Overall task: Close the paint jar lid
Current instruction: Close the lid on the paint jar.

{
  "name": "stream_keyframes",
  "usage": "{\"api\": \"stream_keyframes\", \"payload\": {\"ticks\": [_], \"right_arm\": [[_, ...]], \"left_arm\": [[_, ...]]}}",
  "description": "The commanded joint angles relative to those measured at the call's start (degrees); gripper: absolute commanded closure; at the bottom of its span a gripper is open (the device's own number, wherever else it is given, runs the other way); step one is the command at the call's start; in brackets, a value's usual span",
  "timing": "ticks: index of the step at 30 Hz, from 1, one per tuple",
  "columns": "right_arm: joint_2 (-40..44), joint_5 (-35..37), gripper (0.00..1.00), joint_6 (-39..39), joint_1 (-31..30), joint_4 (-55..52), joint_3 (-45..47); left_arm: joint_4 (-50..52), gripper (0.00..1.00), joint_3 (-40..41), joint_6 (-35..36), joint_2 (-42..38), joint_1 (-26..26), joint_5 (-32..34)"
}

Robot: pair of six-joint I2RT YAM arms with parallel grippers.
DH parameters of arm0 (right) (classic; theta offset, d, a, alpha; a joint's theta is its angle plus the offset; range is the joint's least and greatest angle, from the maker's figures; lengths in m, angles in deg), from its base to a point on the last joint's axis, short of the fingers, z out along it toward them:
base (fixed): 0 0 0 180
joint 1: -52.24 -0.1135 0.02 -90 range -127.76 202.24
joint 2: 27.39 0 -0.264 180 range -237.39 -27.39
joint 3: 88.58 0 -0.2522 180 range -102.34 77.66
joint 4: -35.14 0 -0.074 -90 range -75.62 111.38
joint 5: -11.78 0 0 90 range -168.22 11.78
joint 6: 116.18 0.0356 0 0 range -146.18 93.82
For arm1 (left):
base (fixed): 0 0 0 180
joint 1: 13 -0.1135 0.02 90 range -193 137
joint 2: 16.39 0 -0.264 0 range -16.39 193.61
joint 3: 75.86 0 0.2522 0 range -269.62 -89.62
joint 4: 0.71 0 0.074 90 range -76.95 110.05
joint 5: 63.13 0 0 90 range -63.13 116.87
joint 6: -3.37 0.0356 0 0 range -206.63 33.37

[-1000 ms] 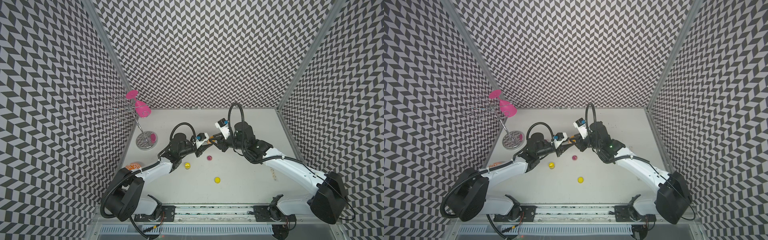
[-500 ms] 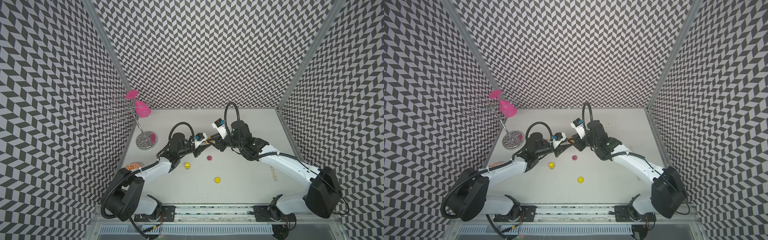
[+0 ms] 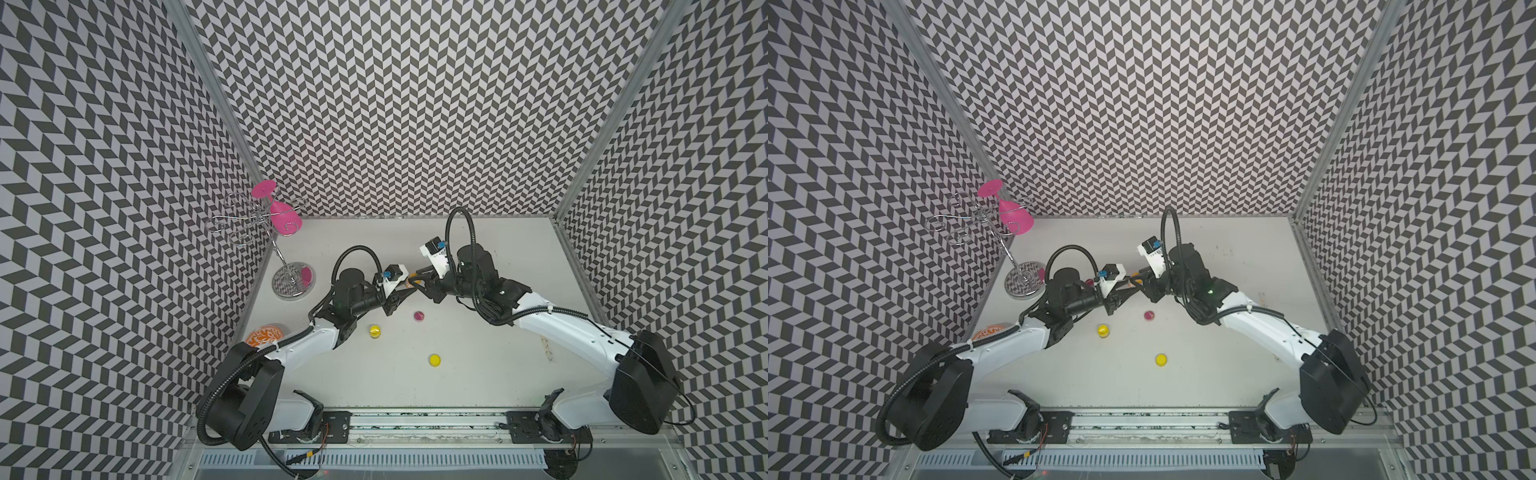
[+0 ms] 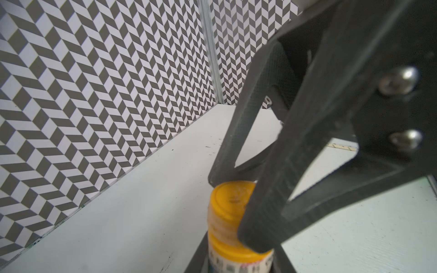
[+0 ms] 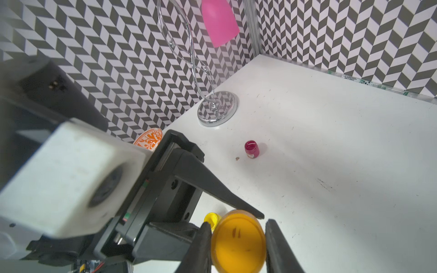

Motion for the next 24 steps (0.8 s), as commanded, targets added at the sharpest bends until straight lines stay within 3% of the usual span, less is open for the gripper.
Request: {"api": "stream_keyframes", "payload": {"ticks": [1,6,12,18,24], "right_arm": [[-2.0,1.0,0.72,6.1,-2.3,-2.0,4.4],[-3.5,4.0,0.73,10.1,-3.8,-1.0,4.1],[-6.5,7.1,0.75,12.3,-4.6,-4.3,0.5],[-7.7,9.0,0.75,19.6,-5.0,-1.9,1.0],[-7.8,11.4,0.75,21.8,-6.1,-0.6,0.9]], "left_arm": [[-15.1,0.74,-2.1,-4.5,-3.7,0.0,3.2],[-15.1,0.74,-4.0,-3.6,-3.7,0.4,8.9],[-13.7,0.74,-5.8,2.6,-3.4,3.0,16.8],[-19.1,0.74,-3.3,3.8,-2.9,5.2,25.0],[-19.2,0.74,-2.6,3.0,-2.9,5.3,27.3]]}}
